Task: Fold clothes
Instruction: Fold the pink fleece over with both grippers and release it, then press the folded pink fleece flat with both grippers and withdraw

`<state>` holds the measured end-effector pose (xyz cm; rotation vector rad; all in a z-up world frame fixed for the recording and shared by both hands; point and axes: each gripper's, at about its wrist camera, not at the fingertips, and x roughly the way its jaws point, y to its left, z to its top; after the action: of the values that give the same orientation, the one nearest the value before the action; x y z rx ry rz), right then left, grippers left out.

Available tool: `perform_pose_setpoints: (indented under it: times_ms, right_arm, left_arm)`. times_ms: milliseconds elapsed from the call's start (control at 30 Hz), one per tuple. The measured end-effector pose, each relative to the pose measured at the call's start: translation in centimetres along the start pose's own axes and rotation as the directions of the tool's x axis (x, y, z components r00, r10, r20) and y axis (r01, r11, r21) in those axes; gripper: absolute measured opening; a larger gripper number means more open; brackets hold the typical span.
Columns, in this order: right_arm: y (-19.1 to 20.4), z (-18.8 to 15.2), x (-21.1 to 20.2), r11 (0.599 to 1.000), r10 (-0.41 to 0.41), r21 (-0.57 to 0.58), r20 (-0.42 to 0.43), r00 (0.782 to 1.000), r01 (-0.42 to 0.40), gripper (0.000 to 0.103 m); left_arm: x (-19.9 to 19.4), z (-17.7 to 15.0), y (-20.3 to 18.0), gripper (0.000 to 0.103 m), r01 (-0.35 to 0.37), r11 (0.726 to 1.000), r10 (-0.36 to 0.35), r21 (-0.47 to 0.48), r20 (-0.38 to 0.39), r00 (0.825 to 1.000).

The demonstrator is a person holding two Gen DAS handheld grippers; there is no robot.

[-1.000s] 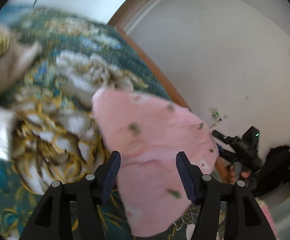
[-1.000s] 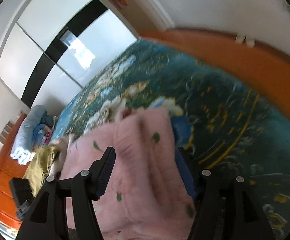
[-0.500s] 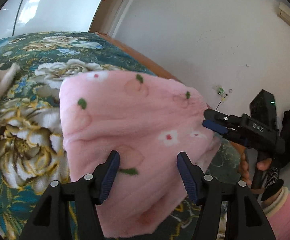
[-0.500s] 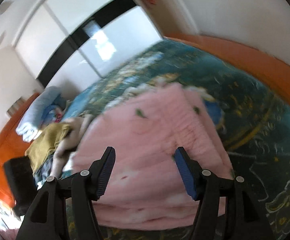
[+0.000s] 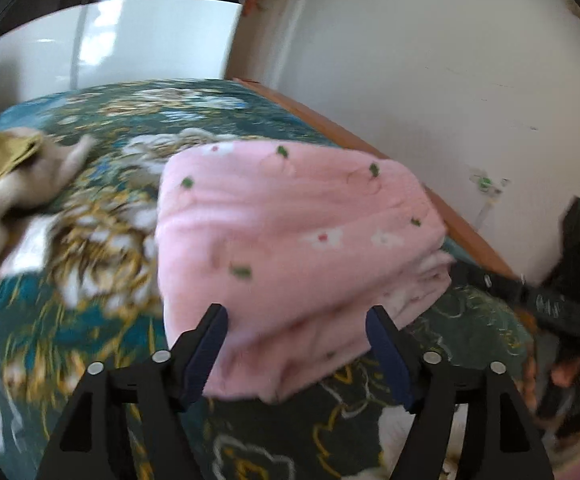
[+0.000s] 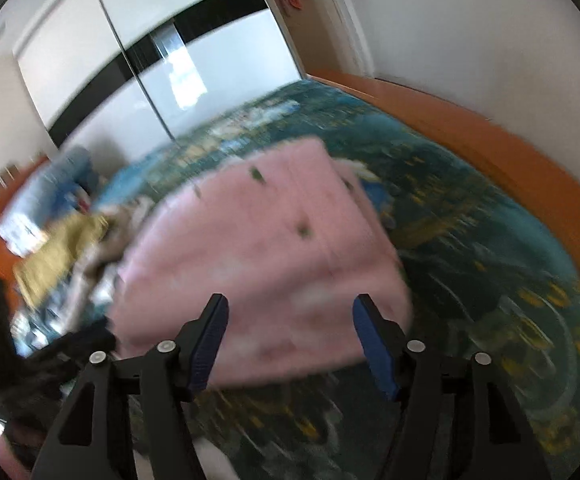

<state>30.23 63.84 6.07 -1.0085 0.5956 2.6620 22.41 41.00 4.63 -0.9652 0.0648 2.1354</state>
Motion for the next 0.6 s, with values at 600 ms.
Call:
perform_pose_setpoints:
  times_ms: [600]
  right_arm:
    - [-0.4,-4.4,5.1,0.949,-0.255,-0.205,-0.044,0.966,0.241,0.097]
  left_arm:
    - [6.4,-3.5,-2.4,0.103,-0.417,0.897,0.407,-0.148,-0.094,0.909]
